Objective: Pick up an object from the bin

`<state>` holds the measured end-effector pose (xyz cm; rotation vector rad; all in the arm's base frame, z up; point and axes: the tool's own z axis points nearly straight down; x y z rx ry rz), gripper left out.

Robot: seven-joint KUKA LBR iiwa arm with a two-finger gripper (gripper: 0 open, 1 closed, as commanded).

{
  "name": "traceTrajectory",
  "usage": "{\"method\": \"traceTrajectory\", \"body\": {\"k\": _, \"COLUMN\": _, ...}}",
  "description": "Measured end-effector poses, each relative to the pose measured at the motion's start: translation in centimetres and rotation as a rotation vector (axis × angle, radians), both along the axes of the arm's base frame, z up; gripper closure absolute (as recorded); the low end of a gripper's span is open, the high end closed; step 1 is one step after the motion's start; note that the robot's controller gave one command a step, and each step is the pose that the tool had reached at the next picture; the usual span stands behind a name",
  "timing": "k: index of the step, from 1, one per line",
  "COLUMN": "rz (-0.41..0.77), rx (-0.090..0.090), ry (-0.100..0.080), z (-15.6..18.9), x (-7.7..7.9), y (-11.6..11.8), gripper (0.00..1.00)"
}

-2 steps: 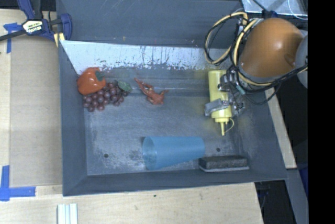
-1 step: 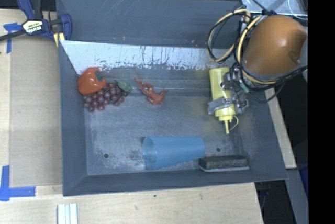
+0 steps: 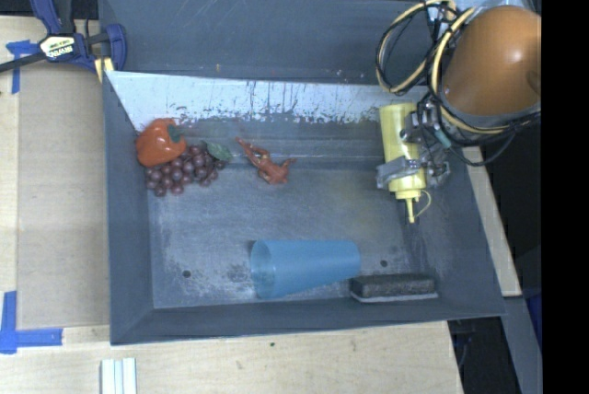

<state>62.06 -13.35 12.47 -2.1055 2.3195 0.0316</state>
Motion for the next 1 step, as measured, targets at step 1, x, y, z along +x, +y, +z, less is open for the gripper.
{"method": "traceTrajectory", "body": {"k": 1, "rz": -0.002, "rx": 0.002, "ry": 0.001, "z": 2.87, "x": -0.04, "y": 0.06, "gripper": 1.0}}
